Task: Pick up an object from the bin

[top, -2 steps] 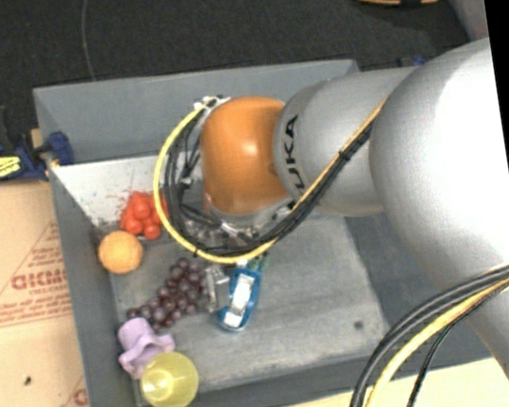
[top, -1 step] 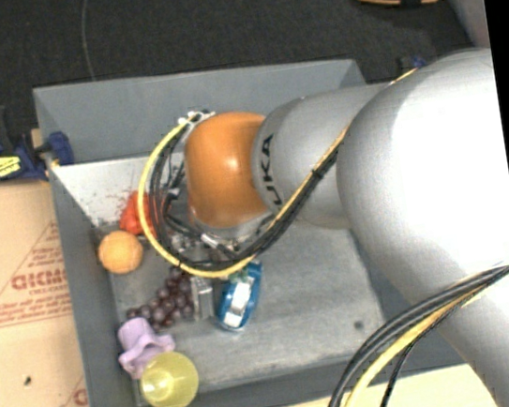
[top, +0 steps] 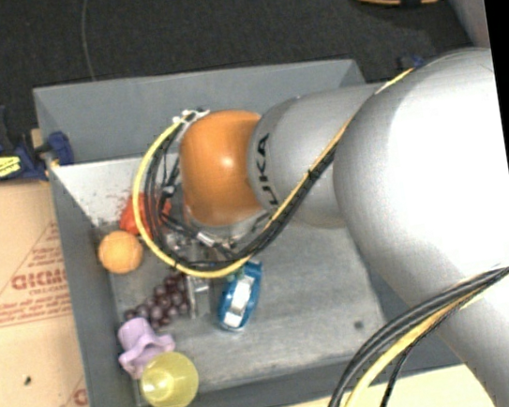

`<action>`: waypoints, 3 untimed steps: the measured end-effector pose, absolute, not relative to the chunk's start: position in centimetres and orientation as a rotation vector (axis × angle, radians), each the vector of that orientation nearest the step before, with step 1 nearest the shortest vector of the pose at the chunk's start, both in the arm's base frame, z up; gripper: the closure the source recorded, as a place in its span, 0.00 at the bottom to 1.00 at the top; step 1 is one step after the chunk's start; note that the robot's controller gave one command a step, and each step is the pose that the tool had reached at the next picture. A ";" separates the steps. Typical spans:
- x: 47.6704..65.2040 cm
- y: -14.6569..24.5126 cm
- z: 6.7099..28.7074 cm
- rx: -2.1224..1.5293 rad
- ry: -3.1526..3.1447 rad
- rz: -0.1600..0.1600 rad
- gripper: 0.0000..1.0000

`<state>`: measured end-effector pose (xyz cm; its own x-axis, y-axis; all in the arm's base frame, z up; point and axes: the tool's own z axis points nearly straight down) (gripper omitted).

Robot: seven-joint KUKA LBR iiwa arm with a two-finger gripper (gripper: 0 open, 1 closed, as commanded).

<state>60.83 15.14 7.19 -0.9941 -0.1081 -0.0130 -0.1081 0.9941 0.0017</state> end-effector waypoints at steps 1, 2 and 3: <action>61.2 10.0 7.1 0.128 3.126 0.009 0.00; 61.8 14.8 7.1 -0.144 3.121 0.009 0.00; 62.9 15.7 7.1 0.090 3.119 0.007 0.00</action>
Offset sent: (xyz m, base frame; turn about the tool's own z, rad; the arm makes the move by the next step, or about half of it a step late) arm 0.0081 -0.0046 -0.0019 0.0194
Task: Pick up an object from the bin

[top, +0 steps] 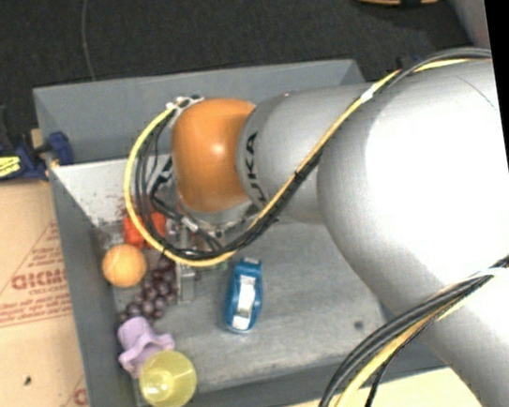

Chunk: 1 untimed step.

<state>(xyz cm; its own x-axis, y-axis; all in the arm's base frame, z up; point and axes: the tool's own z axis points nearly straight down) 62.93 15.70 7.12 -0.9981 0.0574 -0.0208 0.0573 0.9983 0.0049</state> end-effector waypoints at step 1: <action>61.1 14.7 7.1 -0.070 3.121 0.009 0.00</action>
Offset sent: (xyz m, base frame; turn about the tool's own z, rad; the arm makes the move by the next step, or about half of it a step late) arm 0.0039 -0.0032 -0.0012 0.0125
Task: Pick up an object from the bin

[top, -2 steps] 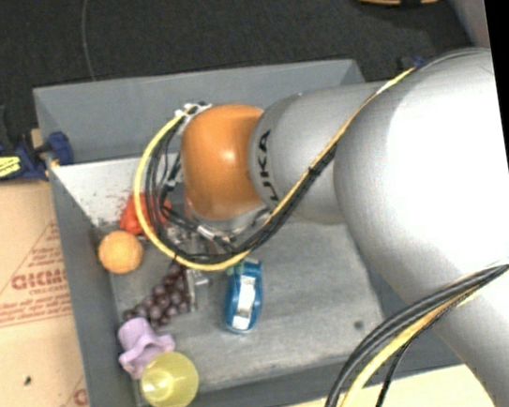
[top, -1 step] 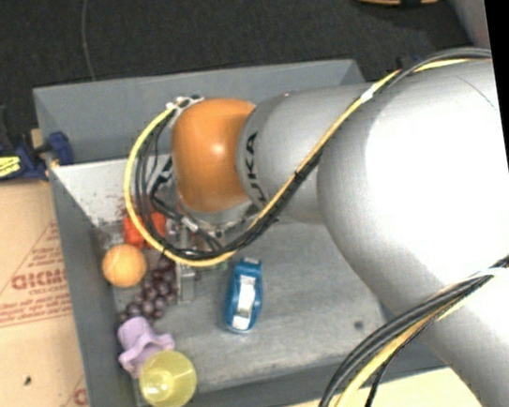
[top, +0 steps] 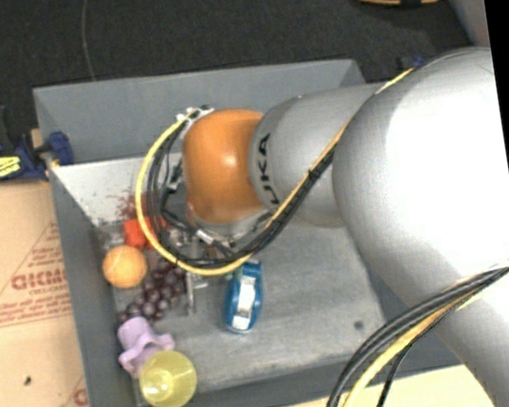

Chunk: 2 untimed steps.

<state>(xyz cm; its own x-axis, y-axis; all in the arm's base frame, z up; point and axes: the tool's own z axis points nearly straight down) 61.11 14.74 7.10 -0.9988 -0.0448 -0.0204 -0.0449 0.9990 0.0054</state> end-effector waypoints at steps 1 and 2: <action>63.5 15.3 7.2 0.106 3.115 0.010 1.00; 63.5 15.3 7.2 0.106 3.115 0.010 1.00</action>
Offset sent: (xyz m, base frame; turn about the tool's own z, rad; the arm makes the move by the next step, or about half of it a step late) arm 0.0000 0.0000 0.0000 0.0000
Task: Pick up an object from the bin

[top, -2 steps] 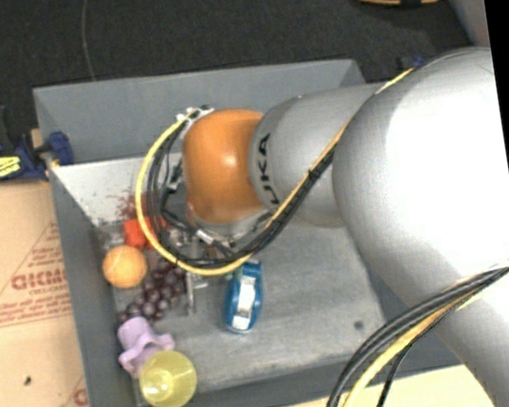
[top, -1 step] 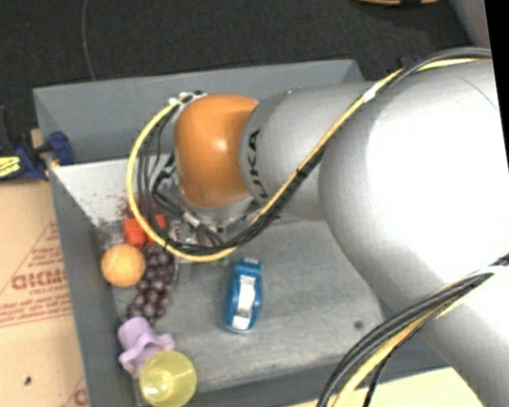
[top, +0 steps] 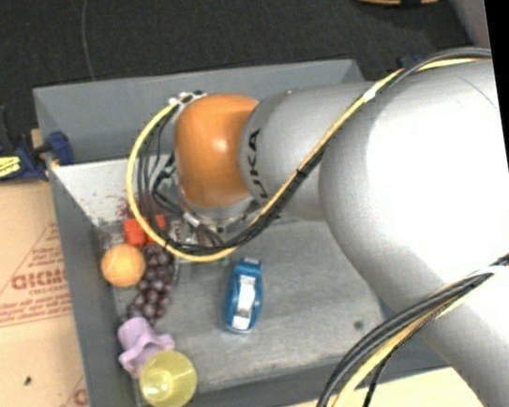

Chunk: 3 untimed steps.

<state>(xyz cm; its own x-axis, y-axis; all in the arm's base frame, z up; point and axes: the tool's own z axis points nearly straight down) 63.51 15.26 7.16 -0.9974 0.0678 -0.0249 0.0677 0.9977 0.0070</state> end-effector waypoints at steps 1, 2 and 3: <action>62.5 17.1 10.4 0.116 3.108 0.009 1.00; 64.1 15.0 7.1 0.155 3.108 0.009 1.00; 64.0 15.4 7.1 0.178 3.103 0.012 1.00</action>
Offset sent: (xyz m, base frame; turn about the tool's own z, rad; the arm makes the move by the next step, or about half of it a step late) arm 0.0040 -0.0013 -0.0016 0.0309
